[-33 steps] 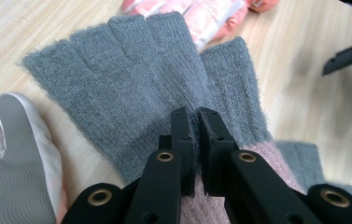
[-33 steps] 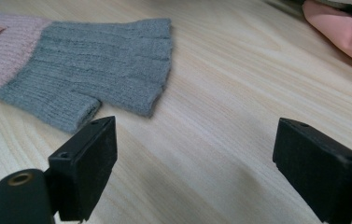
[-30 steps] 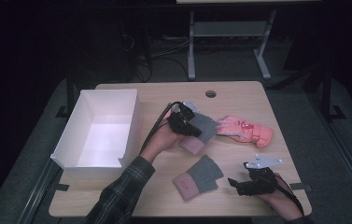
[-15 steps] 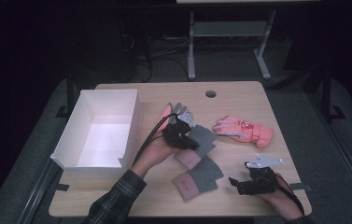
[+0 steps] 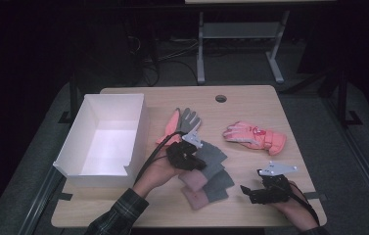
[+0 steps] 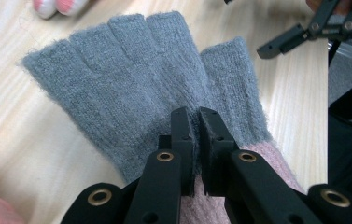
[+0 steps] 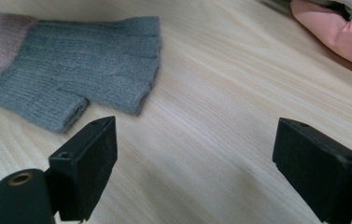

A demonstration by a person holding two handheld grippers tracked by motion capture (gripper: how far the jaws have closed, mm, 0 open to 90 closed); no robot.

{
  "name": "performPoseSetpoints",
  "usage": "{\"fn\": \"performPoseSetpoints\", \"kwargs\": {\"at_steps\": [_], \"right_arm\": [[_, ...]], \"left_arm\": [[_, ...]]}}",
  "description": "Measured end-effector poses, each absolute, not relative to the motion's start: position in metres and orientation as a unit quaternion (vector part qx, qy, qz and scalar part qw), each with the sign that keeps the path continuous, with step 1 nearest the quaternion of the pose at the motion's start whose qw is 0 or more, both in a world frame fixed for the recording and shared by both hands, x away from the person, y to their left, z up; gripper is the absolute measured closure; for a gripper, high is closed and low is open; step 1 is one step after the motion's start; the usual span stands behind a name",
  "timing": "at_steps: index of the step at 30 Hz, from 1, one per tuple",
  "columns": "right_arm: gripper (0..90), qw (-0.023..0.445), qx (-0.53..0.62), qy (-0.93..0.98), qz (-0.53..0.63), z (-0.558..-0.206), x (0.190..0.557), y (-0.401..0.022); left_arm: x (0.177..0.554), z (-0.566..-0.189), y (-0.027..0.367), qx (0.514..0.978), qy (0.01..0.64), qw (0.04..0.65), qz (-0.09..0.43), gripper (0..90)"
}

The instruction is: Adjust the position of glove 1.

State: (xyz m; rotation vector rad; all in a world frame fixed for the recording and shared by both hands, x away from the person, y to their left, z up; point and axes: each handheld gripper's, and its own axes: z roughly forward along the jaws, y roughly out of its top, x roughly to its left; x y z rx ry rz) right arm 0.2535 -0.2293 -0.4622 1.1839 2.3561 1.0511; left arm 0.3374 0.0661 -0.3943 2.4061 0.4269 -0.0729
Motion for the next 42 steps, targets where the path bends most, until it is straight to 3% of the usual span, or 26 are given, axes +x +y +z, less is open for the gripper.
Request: {"fn": "performPoseSetpoints", "kwargs": {"at_steps": [28, 30, 42], "right_arm": [[13.8, 0.151, 0.416, 0.819, 0.365, -0.462, 0.254, -0.232], [13.8, 0.151, 0.416, 0.819, 0.366, -0.462, 0.254, -0.232], [13.8, 0.153, 0.415, 0.818, 0.366, -0.462, 0.254, -0.232]], "left_arm": [[0.312, -0.427, 0.037, 0.951, 0.081, 0.293, -0.050, 82.2], [0.313, -0.430, 0.035, 0.951, 0.086, 0.291, -0.055, 77.2], [0.318, -0.431, 0.054, 0.929, 0.176, 0.324, -0.031, 22.2]]}}
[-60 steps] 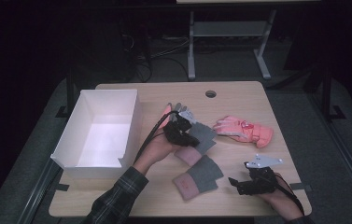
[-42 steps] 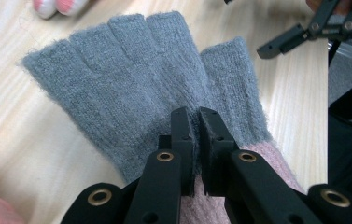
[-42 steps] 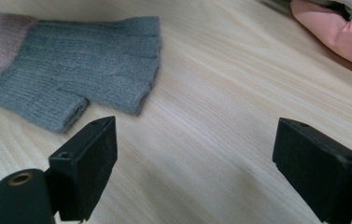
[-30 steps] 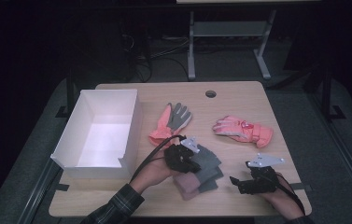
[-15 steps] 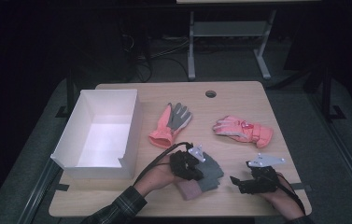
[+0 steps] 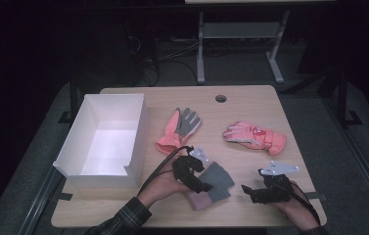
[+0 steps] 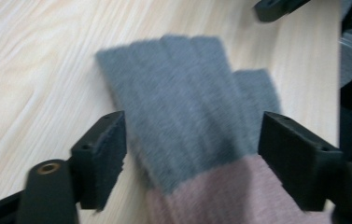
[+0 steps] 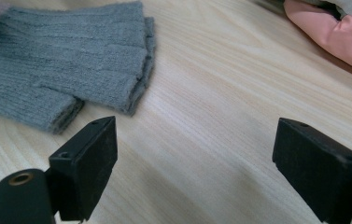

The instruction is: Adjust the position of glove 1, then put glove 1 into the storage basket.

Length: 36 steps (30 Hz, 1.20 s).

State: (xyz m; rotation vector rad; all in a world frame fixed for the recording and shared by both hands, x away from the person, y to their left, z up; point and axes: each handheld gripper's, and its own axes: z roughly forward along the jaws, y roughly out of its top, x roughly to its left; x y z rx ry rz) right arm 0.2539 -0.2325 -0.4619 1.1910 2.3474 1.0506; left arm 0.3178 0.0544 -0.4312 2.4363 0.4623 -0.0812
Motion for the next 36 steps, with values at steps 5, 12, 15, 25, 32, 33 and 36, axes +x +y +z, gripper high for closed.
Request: {"fn": "performPoseSetpoints", "kwargs": {"at_steps": [5, 12, 15, 25, 32, 33, 36], "right_arm": [[13.8, 0.155, 0.414, 0.819, 0.366, -0.462, 0.254, -0.233], [13.8, 0.156, 0.416, 0.817, 0.367, -0.462, 0.254, -0.233], [13.8, 0.156, 0.418, 0.816, 0.367, -0.461, 0.254, -0.233], [13.8, 0.156, 0.418, 0.816, 0.367, -0.461, 0.254, -0.234], [13.8, 0.157, 0.417, 0.816, 0.368, -0.461, 0.254, -0.233], [13.8, 0.156, 0.417, 0.816, 0.368, -0.461, 0.254, -0.233], [13.8, 0.156, 0.418, 0.817, 0.366, -0.462, 0.254, -0.233]], "left_arm": [[0.314, -0.439, 0.054, 0.925, 0.194, 0.325, -0.038, 15.6], [0.314, -0.450, 0.049, 0.927, 0.200, 0.314, -0.033, 13.1], [0.315, -0.455, 0.048, 0.925, 0.207, 0.315, -0.042, 13.1], [0.313, -0.457, 0.047, 0.929, 0.198, 0.311, -0.043, 17.2], [0.310, -0.455, 0.046, 0.930, 0.190, 0.311, -0.048, 35.8], [0.310, -0.454, 0.045, 0.930, 0.187, 0.310, -0.058, 41.1], [0.311, -0.455, 0.045, 0.928, 0.185, 0.313, -0.079, 55.0]]}}
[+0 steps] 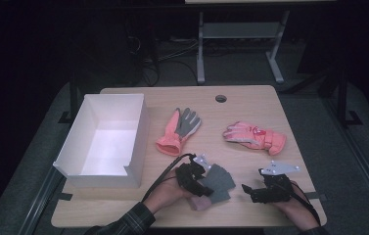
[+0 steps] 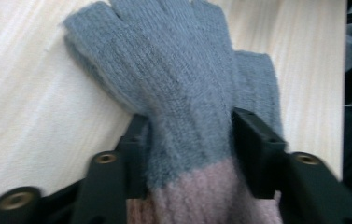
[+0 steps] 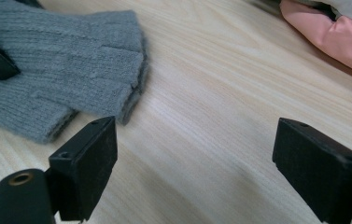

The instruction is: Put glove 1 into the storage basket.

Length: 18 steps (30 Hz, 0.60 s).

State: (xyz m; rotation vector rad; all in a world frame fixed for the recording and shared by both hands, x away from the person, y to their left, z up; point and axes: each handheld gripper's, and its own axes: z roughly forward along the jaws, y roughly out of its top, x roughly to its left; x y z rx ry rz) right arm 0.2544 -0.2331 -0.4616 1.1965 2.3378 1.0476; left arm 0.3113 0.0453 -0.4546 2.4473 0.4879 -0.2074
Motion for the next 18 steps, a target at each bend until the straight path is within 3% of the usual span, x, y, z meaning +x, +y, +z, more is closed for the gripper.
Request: {"fn": "performPoseSetpoints", "kwargs": {"at_steps": [6, 18], "right_arm": [[13.8, 0.155, 0.417, 0.818, 0.365, -0.461, 0.256, -0.232], [13.8, 0.156, 0.421, 0.816, 0.365, -0.461, 0.255, -0.233]], "left_arm": [[0.313, -0.454, 0.046, 0.923, 0.191, 0.318, -0.099, 63.5], [0.318, -0.441, 0.054, 0.921, 0.194, 0.323, -0.096, 66.5]]}}
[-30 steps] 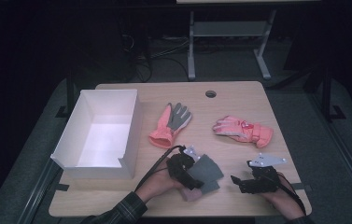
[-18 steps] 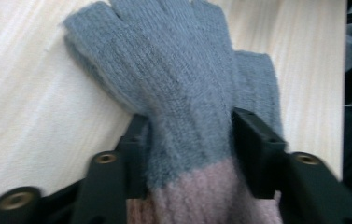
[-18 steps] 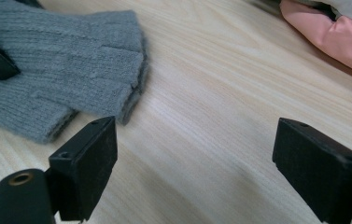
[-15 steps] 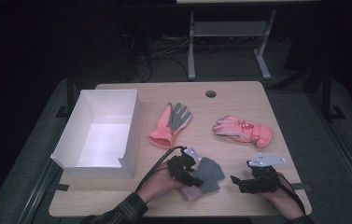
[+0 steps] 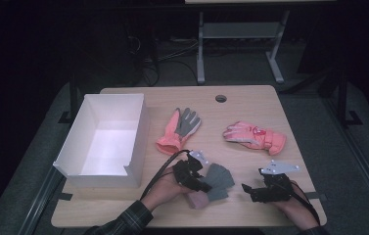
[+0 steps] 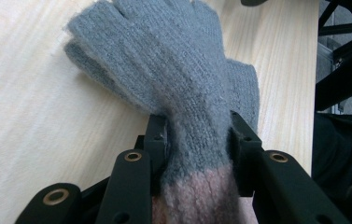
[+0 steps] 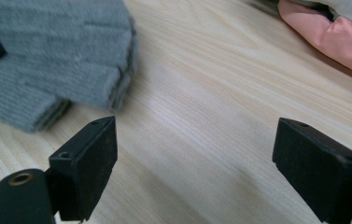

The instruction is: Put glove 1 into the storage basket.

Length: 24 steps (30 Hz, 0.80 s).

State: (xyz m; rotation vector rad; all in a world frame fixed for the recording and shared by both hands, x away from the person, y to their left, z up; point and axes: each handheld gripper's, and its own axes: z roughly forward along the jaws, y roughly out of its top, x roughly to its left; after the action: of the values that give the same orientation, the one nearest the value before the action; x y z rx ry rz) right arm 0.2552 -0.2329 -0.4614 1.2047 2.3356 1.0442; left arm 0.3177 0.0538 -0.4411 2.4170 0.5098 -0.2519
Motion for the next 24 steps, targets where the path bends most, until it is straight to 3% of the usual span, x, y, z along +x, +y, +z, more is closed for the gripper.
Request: {"fn": "performPoseSetpoints", "kwargs": {"at_steps": [24], "right_arm": [[13.8, 0.152, 0.414, 0.820, 0.365, -0.463, 0.258, -0.228]], "left_arm": [[0.325, -0.382, 0.082, 0.906, 0.228, 0.348, -0.070, 66.6]]}}
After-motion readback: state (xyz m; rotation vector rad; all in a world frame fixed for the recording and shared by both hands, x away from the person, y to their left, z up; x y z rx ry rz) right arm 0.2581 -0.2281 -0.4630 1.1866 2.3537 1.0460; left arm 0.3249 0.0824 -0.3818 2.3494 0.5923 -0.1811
